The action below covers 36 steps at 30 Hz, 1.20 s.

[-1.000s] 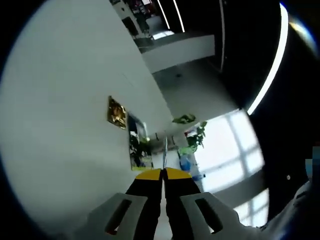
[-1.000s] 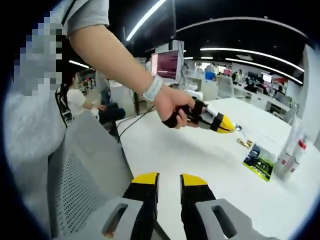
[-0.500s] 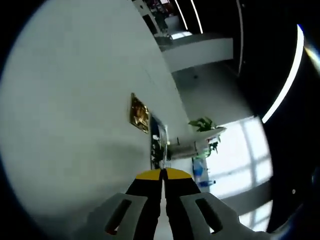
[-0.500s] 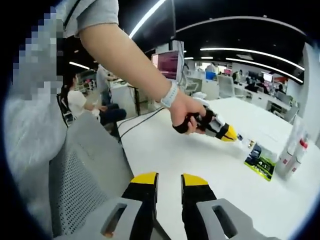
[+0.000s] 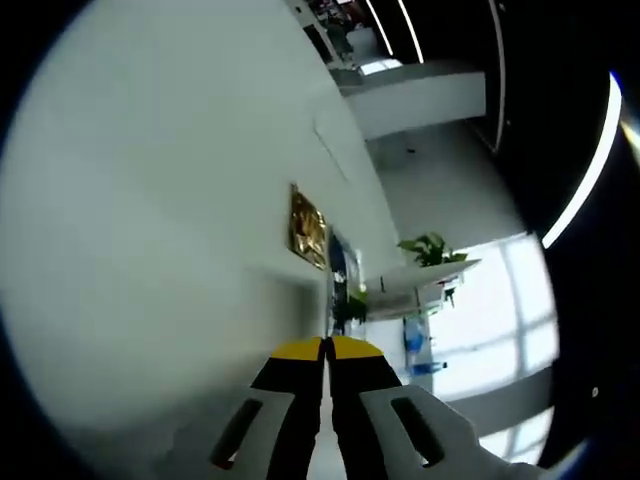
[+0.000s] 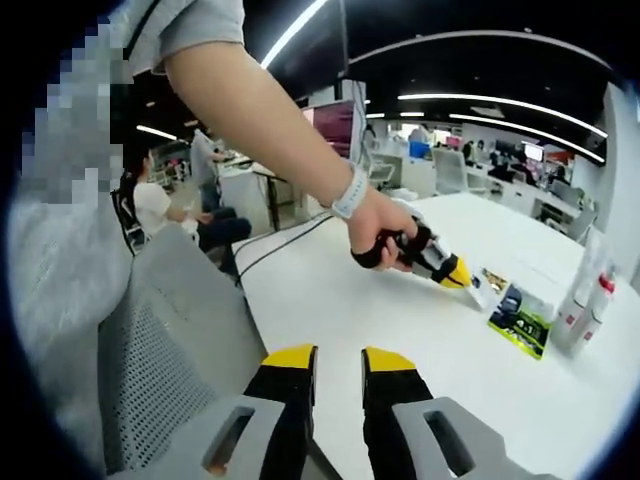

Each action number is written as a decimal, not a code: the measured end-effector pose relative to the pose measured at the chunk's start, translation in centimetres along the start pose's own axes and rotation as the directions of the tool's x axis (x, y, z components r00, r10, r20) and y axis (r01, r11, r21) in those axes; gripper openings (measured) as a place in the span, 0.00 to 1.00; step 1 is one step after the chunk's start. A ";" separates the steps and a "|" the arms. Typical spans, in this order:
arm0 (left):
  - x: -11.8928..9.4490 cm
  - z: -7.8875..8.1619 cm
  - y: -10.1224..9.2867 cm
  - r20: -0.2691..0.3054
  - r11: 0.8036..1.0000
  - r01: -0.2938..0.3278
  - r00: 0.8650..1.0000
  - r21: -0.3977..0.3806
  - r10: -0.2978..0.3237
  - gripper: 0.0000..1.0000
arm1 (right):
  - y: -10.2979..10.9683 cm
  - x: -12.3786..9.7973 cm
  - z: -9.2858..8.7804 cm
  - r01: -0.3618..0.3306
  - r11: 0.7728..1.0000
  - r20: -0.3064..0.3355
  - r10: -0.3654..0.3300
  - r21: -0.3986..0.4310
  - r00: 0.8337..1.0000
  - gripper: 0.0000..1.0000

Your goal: Arrange the skincare products in the storage area until every visible bottle or jar stands upright without overlapping.

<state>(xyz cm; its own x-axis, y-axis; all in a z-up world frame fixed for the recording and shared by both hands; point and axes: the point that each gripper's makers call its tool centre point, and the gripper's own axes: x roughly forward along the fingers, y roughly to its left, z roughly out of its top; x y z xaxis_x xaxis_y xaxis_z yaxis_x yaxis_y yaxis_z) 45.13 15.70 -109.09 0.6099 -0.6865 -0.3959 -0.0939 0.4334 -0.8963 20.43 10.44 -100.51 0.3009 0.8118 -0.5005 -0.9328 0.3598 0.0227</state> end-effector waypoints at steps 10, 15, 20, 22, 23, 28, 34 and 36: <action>0.3 0.0 0.7 -0.030 0.998 -0.045 0.998 0.052 0.047 0.00 | -0.1 0.0 0.0 0.002 1.000 0.001 -0.002 0.000 1.000 0.12; 0.0 -0.1 1.4 -0.050 0.991 -0.087 0.994 0.098 0.092 0.00 | -0.1 0.0 0.0 0.004 1.000 0.001 -0.004 -0.003 1.000 0.12; -0.3 0.0 1.5 -0.051 0.992 -0.092 0.994 0.083 0.097 0.00 | -0.2 -0.1 0.1 0.012 1.000 0.007 -0.012 -0.006 1.000 0.12; -0.5 0.0 1.4 -0.050 0.993 -0.093 0.994 0.067 0.097 0.02 | -0.3 -0.2 0.1 0.014 1.000 0.004 -0.014 -0.005 1.000 0.12; -0.5 0.2 1.2 -0.040 0.994 -0.088 0.995 0.067 0.091 0.04 | -0.3 -0.2 0.1 0.016 1.000 0.003 -0.016 -0.009 1.000 0.12; -0.6 0.2 1.0 -0.040 0.995 -0.089 0.995 0.048 0.091 0.10 | -0.3 -0.1 0.0 0.018 1.000 -0.004 -0.018 -0.024 1.000 0.11; -1.1 0.1 0.9 -0.034 0.993 -0.112 0.993 0.046 0.113 0.13 | -0.5 -0.3 0.1 0.032 0.999 0.003 -0.032 -0.028 0.999 0.11; -1.3 0.0 0.8 -0.032 0.992 -0.118 0.992 0.049 0.120 0.15 | -0.5 -0.4 0.1 0.037 0.999 0.005 -0.037 -0.031 0.999 0.11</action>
<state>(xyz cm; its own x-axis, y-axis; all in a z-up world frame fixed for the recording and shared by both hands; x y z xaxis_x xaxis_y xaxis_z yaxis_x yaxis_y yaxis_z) 44.27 16.94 -109.27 0.5685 -0.6481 -0.5067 -0.1270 0.5394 -0.8324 20.86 10.02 -100.21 0.3358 0.8006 -0.4963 -0.9269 0.3746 -0.0229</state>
